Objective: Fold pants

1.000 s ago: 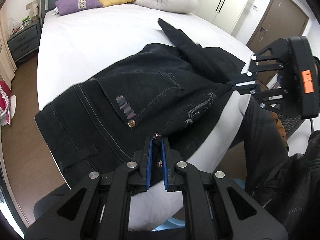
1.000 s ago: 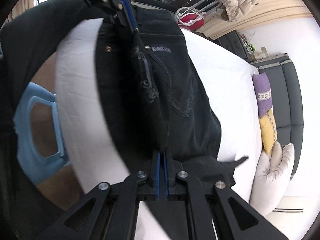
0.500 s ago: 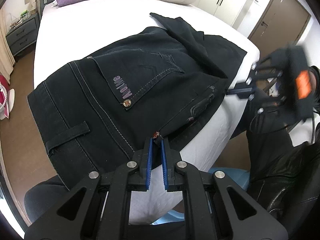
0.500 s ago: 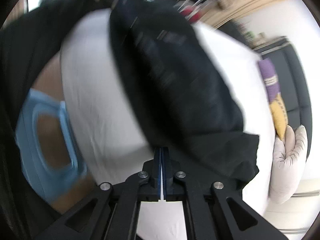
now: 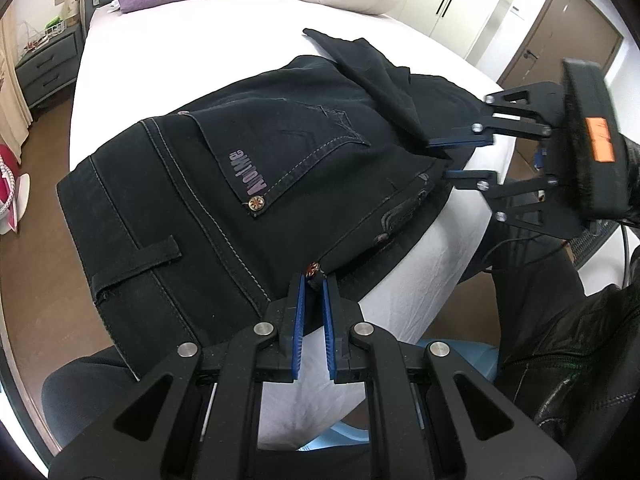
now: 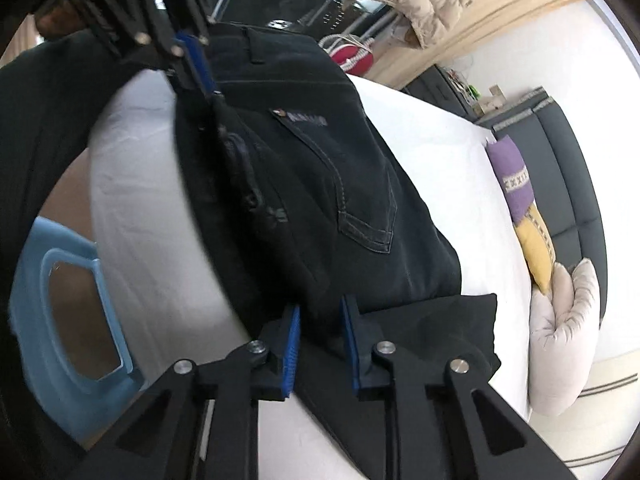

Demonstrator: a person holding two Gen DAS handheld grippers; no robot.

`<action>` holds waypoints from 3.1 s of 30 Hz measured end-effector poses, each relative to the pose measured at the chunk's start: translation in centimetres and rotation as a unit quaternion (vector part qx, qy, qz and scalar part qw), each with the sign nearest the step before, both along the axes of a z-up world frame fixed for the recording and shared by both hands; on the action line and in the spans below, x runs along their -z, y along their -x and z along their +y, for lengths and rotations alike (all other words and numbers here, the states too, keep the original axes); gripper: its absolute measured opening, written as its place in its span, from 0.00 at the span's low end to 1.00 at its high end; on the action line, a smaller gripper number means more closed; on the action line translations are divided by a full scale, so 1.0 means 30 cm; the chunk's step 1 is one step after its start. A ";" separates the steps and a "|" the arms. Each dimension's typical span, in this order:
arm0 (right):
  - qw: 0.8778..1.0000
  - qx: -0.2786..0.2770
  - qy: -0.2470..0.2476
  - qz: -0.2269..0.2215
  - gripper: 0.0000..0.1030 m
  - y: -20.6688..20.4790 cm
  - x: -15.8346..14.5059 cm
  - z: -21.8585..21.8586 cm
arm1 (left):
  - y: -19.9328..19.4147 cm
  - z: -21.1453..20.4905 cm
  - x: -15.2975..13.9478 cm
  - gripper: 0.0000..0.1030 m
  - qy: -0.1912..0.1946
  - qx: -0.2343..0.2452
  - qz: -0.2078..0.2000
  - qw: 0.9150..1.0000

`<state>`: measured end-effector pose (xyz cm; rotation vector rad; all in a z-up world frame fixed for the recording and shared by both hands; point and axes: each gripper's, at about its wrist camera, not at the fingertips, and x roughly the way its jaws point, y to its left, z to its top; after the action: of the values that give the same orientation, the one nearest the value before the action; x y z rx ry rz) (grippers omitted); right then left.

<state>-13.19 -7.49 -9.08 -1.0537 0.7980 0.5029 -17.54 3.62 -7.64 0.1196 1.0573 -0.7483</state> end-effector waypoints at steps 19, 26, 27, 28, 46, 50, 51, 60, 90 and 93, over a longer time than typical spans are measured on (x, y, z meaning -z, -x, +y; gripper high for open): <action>0.999 -0.005 0.044 -0.002 0.05 0.112 0.102 0.013 | 0.026 0.020 0.045 0.07 -0.022 -0.007 0.011 1.000; 0.998 -0.003 0.057 -0.007 0.07 0.124 0.125 0.026 | 0.037 0.050 -0.007 0.07 -0.007 -0.014 0.002 1.000; 0.998 -0.001 0.057 -0.006 0.07 0.118 0.125 0.025 | 0.037 0.055 -0.027 0.07 -0.001 -0.015 -0.002 1.000; 0.998 0.002 0.057 -0.006 0.07 0.118 0.125 0.031 | 0.032 0.060 -0.062 0.07 0.010 -0.019 -0.006 1.000; 0.987 0.118 -0.102 0.035 0.49 0.082 -0.021 -0.061 | -0.340 -0.167 0.138 0.07 0.113 -0.123 0.088 0.982; 0.940 0.200 -0.270 0.061 0.73 -0.018 -0.203 -0.244 | -0.356 -0.176 0.133 0.07 0.102 -0.123 0.090 0.983; 0.920 0.237 -0.305 0.063 0.73 -0.084 -0.249 -0.309 | -0.349 -0.173 0.143 0.07 0.102 -0.125 0.090 0.983; 0.832 0.463 -0.304 0.040 0.73 -0.734 -0.274 -0.615 | -0.354 -0.176 0.154 0.07 0.094 -0.123 0.091 0.984; 0.631 0.598 -0.491 -0.060 0.05 -0.617 -0.213 -1.133 | -0.369 -0.204 0.143 0.07 0.083 -0.124 0.101 0.984; 0.539 0.620 -0.561 -0.097 0.05 -0.358 -0.199 -1.302 | -0.366 -0.227 0.140 0.07 0.077 -0.128 0.101 0.984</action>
<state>-2.45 -46.57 -3.12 0.7775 0.6188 -0.3953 -6.57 -3.18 -11.82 -0.2255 1.1764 -0.6130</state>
